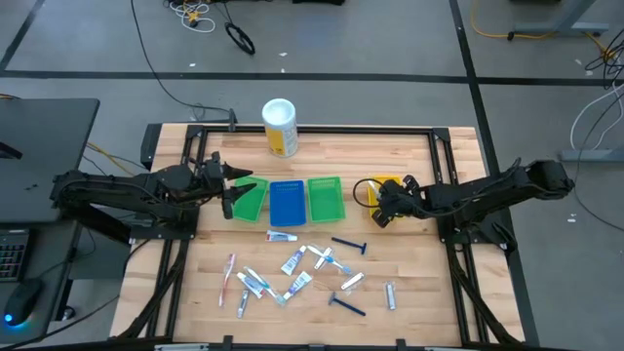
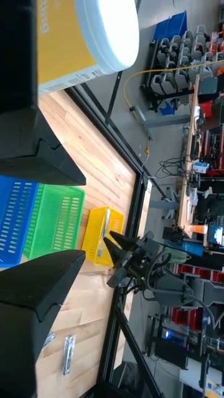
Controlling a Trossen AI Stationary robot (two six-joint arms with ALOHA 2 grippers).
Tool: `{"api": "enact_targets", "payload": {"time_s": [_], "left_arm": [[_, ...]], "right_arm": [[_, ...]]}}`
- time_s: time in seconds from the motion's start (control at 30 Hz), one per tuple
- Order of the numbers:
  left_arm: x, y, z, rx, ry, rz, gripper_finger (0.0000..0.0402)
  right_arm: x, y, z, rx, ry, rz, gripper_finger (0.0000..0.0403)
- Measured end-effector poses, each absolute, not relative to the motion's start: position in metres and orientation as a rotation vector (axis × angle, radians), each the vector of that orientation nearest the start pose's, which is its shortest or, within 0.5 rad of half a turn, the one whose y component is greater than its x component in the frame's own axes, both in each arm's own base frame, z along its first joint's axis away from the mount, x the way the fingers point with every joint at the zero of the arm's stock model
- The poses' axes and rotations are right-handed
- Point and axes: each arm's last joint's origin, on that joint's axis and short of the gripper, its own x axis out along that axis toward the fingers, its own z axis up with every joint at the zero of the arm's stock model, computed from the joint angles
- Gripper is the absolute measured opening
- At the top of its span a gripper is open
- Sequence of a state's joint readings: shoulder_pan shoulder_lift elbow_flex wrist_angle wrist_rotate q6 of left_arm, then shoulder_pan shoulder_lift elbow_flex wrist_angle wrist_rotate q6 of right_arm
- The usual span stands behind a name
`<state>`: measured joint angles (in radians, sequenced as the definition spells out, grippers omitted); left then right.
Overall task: Pick & Place Travel size toiletries
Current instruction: Put the blue and white toothbrush into the yellow bin
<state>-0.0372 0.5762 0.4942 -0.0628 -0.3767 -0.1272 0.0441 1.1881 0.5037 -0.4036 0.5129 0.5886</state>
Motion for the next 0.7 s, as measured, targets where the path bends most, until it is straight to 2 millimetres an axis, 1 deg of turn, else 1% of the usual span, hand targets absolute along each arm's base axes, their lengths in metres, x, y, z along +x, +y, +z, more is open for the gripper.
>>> {"api": "enact_targets", "payload": {"time_s": [0.13,0.33,0.5,0.7], "left_arm": [[0.142,0.005,0.273,-0.096,0.12,0.348,0.0187],[0.142,0.005,0.273,-0.092,0.123,0.347,0.0187],[0.141,0.005,0.268,-0.077,0.183,0.336,0.0187],[0.14,0.005,0.263,-0.083,0.224,0.339,0.0187]], "right_arm": [[0.198,-0.005,0.163,0.211,0.856,-0.686,0.0173],[0.213,-0.004,0.186,0.19,0.791,-0.633,0.02],[0.225,0.002,0.2,0.197,0.715,-0.516,0.0206],[0.232,0.014,0.208,0.175,0.621,-0.417,0.0207]]}}
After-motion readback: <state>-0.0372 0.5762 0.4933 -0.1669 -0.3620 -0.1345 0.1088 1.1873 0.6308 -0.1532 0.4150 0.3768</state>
